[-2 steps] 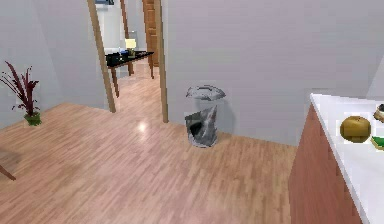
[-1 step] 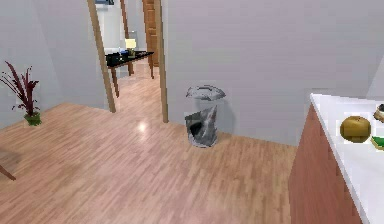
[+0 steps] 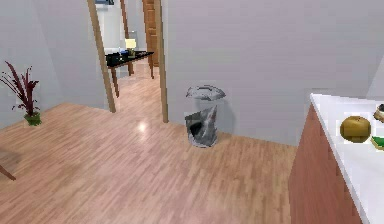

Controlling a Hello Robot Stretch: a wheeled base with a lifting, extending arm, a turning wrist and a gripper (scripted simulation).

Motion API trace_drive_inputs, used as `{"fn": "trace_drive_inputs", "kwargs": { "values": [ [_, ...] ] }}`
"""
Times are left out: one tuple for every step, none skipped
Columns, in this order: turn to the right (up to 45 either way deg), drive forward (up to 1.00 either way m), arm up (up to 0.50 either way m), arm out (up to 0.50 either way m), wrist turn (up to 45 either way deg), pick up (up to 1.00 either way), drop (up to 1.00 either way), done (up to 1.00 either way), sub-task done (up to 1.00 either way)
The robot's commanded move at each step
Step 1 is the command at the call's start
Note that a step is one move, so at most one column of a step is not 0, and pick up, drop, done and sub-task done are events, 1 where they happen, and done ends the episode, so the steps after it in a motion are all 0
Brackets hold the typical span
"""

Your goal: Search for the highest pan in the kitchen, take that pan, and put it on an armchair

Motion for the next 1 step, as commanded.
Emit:
{"fn": "trace_drive_inputs", "kwargs": {
  "values": [
    [0.0, 0.0, 0.0, 0.0, 45.0, 0.0, 0.0, 0.0, 0.0]
  ]
}}
